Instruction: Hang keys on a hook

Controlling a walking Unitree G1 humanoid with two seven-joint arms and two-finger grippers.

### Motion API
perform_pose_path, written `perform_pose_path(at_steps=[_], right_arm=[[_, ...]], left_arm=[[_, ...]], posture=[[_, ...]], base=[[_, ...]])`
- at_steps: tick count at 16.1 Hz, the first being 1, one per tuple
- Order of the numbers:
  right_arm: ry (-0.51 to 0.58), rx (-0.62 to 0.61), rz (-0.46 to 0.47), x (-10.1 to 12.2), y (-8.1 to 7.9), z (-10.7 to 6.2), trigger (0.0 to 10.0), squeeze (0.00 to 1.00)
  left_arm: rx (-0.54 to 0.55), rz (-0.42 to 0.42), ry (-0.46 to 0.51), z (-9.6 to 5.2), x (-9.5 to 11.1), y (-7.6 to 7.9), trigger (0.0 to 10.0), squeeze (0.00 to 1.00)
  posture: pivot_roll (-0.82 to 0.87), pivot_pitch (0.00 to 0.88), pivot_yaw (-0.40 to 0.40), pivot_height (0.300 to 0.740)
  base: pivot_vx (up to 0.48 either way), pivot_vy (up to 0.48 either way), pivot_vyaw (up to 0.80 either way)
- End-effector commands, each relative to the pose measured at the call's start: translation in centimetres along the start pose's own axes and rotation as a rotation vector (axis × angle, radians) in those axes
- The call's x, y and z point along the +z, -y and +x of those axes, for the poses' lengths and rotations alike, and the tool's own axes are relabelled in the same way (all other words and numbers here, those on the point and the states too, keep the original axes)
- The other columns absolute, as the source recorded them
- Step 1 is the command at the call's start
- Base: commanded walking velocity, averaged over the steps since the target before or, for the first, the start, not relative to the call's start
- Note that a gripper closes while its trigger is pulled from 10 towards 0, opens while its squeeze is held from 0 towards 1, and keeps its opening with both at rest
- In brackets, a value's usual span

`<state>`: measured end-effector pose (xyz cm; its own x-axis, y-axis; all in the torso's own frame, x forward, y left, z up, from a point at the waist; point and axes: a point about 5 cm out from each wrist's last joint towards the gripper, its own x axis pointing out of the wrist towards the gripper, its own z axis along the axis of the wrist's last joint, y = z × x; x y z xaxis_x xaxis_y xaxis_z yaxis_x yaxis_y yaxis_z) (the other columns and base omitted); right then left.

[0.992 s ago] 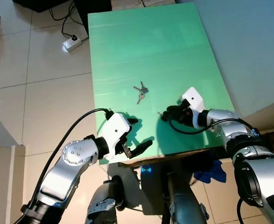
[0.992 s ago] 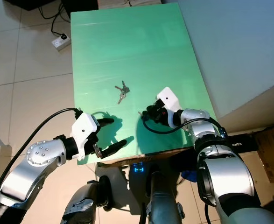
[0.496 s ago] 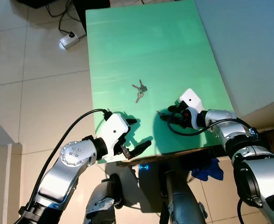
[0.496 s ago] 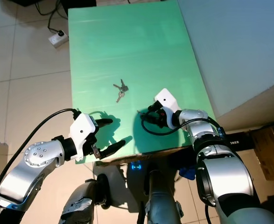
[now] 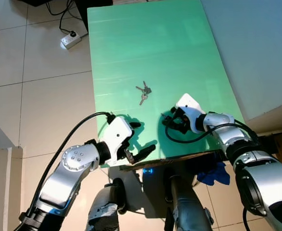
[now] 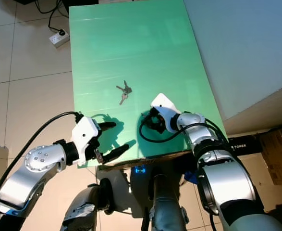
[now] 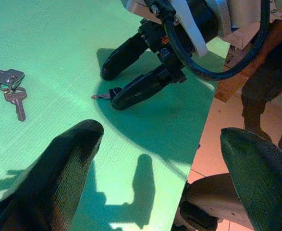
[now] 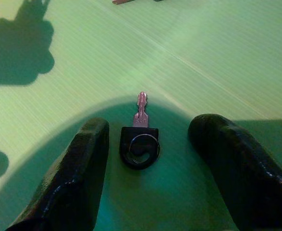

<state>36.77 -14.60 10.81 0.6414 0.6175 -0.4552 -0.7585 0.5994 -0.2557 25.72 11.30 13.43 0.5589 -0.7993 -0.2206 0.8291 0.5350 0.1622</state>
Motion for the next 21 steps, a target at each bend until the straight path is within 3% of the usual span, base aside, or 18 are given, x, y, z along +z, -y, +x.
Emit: perform_pose_path(at_steps=[1,3,4,5,6,7,11,13,15,21], right_arm=[[-0.054,0.003,-0.001,-1.06,-0.57,0.15,10.0,0.00],[-0.065,0.005,0.008,-1.29,-0.65,0.15,10.0,0.00],[-0.071,0.008,0.011,-1.42,-0.71,0.14,5.3,0.00],[-0.073,0.011,0.016,-1.47,-0.74,0.15,1.3,0.00],[-0.073,0.012,0.019,-1.48,-0.75,0.15,1.3,0.00],[-0.076,0.019,0.024,-1.51,-0.78,0.15,0.0,0.00],[-0.112,0.057,0.014,-1.83,-1.07,0.16,0.0,0.00],[-0.163,0.076,-0.059,-2.05,-0.99,0.00,0.0,0.00],[-0.171,0.071,-0.073,-2.03,-0.90,-0.02,0.0,0.00],[-0.155,0.044,-0.040,-1.89,-0.63,-0.08,0.0,0.00]], left_arm=[[-0.018,-0.006,-0.011,-0.30,-0.26,0.40,10.0,0.00],[-0.019,-0.005,-0.011,-0.28,-0.25,0.44,10.0,0.00],[-0.022,-0.005,-0.013,-0.28,-0.26,0.50,10.0,0.00],[-0.025,-0.004,-0.013,-0.24,-0.26,0.54,10.0,0.00],[-0.025,-0.004,-0.013,-0.21,-0.26,0.55,10.0,0.00],[-0.026,-0.003,-0.013,-0.14,-0.25,0.54,10.0,0.00],[-0.028,0.000,-0.012,0.07,-0.19,0.51,10.0,0.00],[-0.029,0.003,-0.011,0.18,-0.18,0.54,10.0,0.00],[-0.030,0.006,-0.011,0.15,-0.18,0.53,10.0,0.00],[-0.033,0.008,-0.009,0.14,-0.16,0.62,10.0,0.00]], posture=[[0.00,0.423,0.034,0.740],[0.00,0.423,0.034,0.740],[0.00,0.418,0.035,0.740],[0.00,0.416,0.035,0.740],[0.00,0.416,0.035,0.740],[0.00,0.411,0.033,0.740],[-0.01,0.406,0.032,0.740],[-0.01,0.404,0.031,0.740],[-0.01,0.404,0.031,0.740],[-0.01,0.401,0.033,0.740]], base=[[0.000,0.000,0.00],[0.000,0.000,0.00],[0.000,0.000,0.00],[0.000,0.000,0.00],[0.000,0.000,0.00],[0.000,0.000,0.00],[0.000,0.000,0.00],[0.000,0.000,0.00],[0.000,0.000,0.00],[0.000,0.000,0.00]])
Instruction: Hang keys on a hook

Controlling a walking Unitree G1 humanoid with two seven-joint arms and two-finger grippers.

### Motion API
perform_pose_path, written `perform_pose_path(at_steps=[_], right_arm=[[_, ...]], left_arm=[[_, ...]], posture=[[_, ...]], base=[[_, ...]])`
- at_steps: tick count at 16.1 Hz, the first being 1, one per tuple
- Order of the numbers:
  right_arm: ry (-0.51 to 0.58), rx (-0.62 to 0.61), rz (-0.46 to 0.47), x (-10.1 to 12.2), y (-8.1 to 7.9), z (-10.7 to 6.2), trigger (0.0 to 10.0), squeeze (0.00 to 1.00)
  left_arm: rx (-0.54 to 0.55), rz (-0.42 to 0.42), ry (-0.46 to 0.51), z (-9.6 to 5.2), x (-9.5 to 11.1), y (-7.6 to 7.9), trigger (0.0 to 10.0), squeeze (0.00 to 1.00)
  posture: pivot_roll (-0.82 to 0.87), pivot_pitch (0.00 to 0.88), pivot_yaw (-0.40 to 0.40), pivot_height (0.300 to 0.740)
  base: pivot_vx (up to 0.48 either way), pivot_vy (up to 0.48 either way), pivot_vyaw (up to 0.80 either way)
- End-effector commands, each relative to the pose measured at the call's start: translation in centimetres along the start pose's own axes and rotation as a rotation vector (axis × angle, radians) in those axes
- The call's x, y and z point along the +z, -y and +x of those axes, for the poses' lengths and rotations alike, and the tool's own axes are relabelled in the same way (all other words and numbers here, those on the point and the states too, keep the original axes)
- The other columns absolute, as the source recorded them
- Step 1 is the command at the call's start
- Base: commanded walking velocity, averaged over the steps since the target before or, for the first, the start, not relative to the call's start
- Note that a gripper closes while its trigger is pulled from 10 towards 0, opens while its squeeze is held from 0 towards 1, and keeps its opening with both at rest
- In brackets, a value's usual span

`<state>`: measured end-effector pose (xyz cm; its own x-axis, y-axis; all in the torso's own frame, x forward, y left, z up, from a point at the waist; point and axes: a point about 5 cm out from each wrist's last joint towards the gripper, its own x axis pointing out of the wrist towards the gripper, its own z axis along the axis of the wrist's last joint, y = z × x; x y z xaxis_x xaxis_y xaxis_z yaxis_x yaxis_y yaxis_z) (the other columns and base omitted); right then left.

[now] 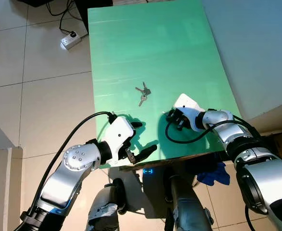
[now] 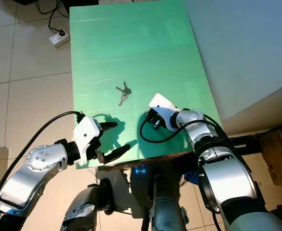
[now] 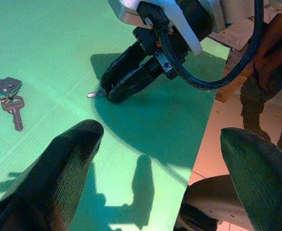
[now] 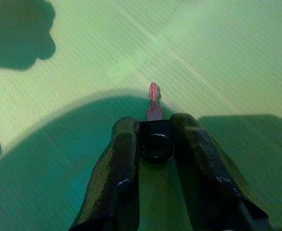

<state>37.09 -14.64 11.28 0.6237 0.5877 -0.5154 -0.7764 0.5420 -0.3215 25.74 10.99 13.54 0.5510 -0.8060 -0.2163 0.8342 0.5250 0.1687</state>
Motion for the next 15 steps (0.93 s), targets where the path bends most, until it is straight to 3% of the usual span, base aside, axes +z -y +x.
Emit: perform_pose_path(at_steps=[1,6,15], right_arm=[[-0.075,0.030,0.061,-2.1,-1.1,0.1,0.0,0.00],[-0.024,-0.001,0.122,-1.5,-0.4,-0.1,0.0,0.00],[0.248,-0.135,0.342,1.3,3.3,-2.2,0.0,0.00]], left_arm=[[-0.023,0.000,-0.014,-0.1,-0.3,0.5,10.0,0.00],[-0.014,0.001,-0.013,0.1,-0.3,0.1,10.0,0.00],[0.020,0.000,-0.003,0.1,-0.6,-0.3,10.0,0.00]], posture=[[-0.01,0.401,0.033,0.740],[-0.02,0.392,0.030,0.740],[-0.05,0.331,0.014,0.740]], base=[[0.000,0.000,0.00],[0.000,0.000,0.00],[0.000,0.000,0.00]])
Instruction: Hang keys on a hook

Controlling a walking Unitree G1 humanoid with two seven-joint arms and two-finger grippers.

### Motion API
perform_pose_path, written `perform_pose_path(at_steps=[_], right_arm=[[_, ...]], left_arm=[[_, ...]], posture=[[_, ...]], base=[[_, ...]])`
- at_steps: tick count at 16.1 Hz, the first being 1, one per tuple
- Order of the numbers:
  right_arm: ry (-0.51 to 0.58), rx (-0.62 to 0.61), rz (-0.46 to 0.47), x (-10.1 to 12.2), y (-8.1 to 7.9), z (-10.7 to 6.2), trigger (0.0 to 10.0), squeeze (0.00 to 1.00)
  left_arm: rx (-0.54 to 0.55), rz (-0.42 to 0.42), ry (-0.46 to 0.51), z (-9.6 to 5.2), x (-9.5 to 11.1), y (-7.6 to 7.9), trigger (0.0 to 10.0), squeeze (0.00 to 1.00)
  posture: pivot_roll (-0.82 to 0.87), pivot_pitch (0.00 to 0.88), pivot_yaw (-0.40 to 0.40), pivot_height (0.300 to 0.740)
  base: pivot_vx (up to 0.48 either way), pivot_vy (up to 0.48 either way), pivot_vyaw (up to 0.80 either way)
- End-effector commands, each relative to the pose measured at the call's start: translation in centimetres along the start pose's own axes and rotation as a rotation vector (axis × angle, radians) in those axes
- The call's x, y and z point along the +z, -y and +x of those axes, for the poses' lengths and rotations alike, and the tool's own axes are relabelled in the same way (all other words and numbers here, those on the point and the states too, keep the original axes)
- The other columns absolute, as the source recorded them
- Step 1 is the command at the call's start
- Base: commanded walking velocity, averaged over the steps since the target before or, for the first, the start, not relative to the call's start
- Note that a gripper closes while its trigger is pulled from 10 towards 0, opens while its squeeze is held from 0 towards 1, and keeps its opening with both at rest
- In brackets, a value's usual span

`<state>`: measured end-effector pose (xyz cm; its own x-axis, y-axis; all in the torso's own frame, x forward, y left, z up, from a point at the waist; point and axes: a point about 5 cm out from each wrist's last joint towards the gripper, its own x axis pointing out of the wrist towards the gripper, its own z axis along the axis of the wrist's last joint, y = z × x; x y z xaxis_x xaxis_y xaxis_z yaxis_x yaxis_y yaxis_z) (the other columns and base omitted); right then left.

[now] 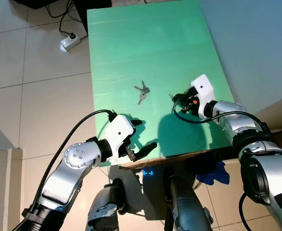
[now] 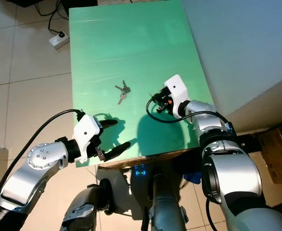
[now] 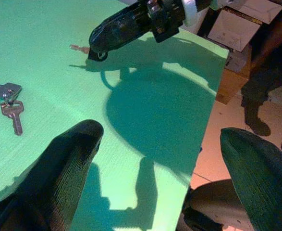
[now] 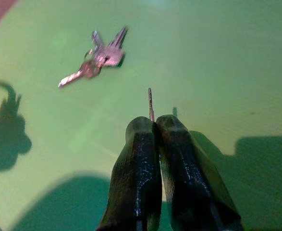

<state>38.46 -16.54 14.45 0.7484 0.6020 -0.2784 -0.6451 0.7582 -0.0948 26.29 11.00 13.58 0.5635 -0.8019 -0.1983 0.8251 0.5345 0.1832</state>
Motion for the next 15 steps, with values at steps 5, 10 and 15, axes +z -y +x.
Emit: perform_pose_path(at_steps=[5,10,15], right_arm=[[0.328,-0.154,0.285,1.8,1.8,-1.2,0.0,0.00],[0.564,-0.234,0.435,1.9,2.1,-2.6,0.0,0.00],[0.831,-0.194,0.675,3.0,-0.3,-5.4,0.0,0.00]], left_arm=[[0.140,0.003,0.009,0.1,-1.6,-0.5,10.0,0.00],[0.406,-0.011,0.026,-0.2,-2.5,-3.8,10.0,0.00],[0.549,-0.039,0.088,-0.5,-2.6,-5.1,10.0,0.00]], posture=[[-0.05,0.153,0.002,0.740],[-0.09,0.003,0.050,0.740],[-0.12,0.000,0.116,0.740]], base=[[0.000,0.000,0.00],[0.000,0.000,0.00],[0.000,0.000,0.00]])
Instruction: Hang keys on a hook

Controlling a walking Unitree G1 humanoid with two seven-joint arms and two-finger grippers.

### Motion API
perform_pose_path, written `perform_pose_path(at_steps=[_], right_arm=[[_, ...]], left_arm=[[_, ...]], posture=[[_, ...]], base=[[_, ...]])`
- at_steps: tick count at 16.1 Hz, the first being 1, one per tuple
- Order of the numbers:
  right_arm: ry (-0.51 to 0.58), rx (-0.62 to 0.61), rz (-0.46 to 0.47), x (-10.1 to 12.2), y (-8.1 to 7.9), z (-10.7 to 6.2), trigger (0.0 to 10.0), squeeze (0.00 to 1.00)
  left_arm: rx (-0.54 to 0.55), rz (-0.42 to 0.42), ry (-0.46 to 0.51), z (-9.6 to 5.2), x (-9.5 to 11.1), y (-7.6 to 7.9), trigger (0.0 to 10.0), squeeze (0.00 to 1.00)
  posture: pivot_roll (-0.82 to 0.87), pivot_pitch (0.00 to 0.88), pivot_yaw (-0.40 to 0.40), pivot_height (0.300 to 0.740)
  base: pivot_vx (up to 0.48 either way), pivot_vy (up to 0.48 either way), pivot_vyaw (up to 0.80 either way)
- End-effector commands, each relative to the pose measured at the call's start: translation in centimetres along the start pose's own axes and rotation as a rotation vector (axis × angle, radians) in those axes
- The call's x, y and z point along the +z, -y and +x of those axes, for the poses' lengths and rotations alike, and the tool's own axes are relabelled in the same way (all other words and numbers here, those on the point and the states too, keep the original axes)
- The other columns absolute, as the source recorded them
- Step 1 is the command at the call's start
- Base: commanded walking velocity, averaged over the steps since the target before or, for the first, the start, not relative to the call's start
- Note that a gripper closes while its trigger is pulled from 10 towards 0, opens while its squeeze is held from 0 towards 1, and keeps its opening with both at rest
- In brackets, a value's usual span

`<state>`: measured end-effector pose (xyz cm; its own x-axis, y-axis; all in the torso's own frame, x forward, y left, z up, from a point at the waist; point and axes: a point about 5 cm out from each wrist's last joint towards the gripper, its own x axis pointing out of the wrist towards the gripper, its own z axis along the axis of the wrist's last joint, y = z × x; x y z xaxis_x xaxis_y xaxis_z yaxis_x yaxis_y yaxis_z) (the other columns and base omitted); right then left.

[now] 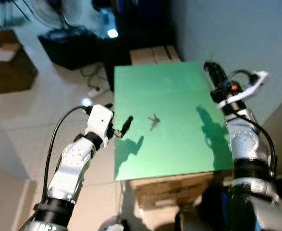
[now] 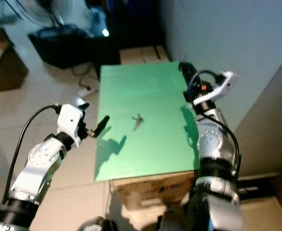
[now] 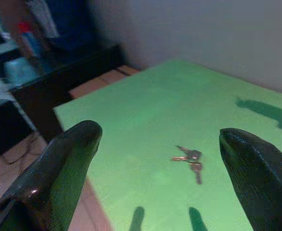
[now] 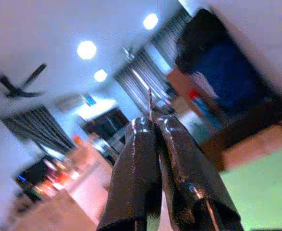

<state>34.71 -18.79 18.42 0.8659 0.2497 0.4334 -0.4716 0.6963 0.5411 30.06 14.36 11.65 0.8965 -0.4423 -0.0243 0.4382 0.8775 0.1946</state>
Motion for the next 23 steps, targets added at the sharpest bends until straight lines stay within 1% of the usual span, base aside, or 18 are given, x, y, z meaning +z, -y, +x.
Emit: perform_pose_path(at_steps=[1,2,3,4,5,6,7,8,9,10,11,13,15,18,20,23], right_arm=[[0.036,0.026,0.076,0.3,-1.6,-0.2,0.0,0.00],[0.043,0.055,0.120,0.1,-3.0,-0.6,0.0,0.00],[0.045,0.074,0.152,0.2,-4.1,-1.1,0.0,0.00],[0.043,0.079,0.169,0.3,-4.5,-1.4,0.0,0.00],[0.029,0.092,0.194,0.2,-5.5,-2.0,0.0,0.00],[0.013,0.105,0.269,0.1,-6.9,-2.9,0.0,0.00],[0.002,0.121,0.313,0.1,-7.6,-3.5,0.0,0.00],[-0.006,0.144,0.364,0.0,-8.3,-4.0,0.0,0.00],[-0.008,0.152,0.392,0.0,-8.6,-4.3,0.0,0.00],[-0.014,0.169,0.486,-0.4,-9.2,-4.9,0.0,0.00],[-0.014,0.169,0.486,-0.4,-9.2,-4.9,0.0,0.00],[-0.022,0.200,0.649,-1.0,-10.2,-6.0,0.0,0.00],[-0.020,0.256,0.738,-0.7,-10.6,-6.2,0.0,0.00],[-0.008,0.325,0.817,-0.2,-10.8,-6.2,0.0,0.00],[-0.025,0.385,0.856,0.0,-11.1,-6.0,0.0,0.00],[-0.038,0.432,0.887,0.3,-11.5,-6.0,0.0,0.00]], left_arm=[[0.045,-0.024,0.048,0.4,0.8,-0.3,10.0,0.00],[0.036,-0.027,0.065,0.7,1.2,0.1,10.0,0.00],[0.030,-0.021,0.074,0.9,1.3,0.4,10.0,0.00],[0.033,-0.021,0.078,0.9,1.4,0.4,10.0,0.00],[0.047,-0.025,0.085,0.9,1.4,0.3,10.0,0.00],[0.074,-0.033,0.082,0.7,1.3,0.2,10.0,0.00],[0.088,-0.043,0.083,0.5,1.3,0.2,10.0,0.00],[0.103,-0.055,0.092,0.3,1.4,0.1,10.0,0.00],[0.107,-0.058,0.098,0.2,1.5,0.1,10.0,0.00],[0.115,-0.071,0.121,-0.1,1.9,-0.1,10.0,0.00],[0.115,-0.071,0.121,-0.1,1.9,-0.1,10.0,0.00],[0.122,-0.091,0.153,-0.4,2.7,-0.6,10.0,0.00],[0.126,-0.094,0.153,-0.6,2.8,-0.8,10.0,0.00],[0.163,-0.096,0.163,-0.6,3.1,-1.1,10.0,0.00],[0.161,-0.102,0.184,-0.4,3.7,-1.1,10.0,0.00],[0.161,-0.109,0.201,-0.2,4.1,-1.0,10.0,0.00]], posture=[[-0.12,0.000,0.124,0.740],[-0.13,0.000,0.125,0.740],[-0.12,0.000,0.120,0.740],[-0.12,0.000,0.116,0.740],[-0.12,0.000,0.111,0.740],[-0.11,0.000,0.103,0.740],[-0.11,0.000,0.097,0.740],[-0.11,0.000,0.093,0.740],[-0.11,0.000,0.093,0.740],[-0.10,0.000,0.095,0.740],[-0.10,0.000,0.095,0.740],[-0.09,0.000,0.102,0.740],[-0.08,0.000,0.095,0.740],[-0.06,0.000,0.074,0.740],[-0.07,0.000,0.068,0.740],[-0.08,0.000,0.061,0.740]], base=[[0.000,0.000,0.00],[0.000,0.000,0.00],[0.000,0.000,0.00],[0.000,0.000,0.00],[0.000,0.000,0.00],[0.000,0.000,0.00],[0.000,0.000,0.00],[0.000,0.000,0.00],[0.000,0.000,0.00],[0.000,0.000,0.00],[0.000,0.000,0.00],[0.000,0.000,0.00],[0.000,0.000,0.00],[0.000,0.000,0.00],[0.000,0.000,0.00],[0.000,0.000,0.00]])
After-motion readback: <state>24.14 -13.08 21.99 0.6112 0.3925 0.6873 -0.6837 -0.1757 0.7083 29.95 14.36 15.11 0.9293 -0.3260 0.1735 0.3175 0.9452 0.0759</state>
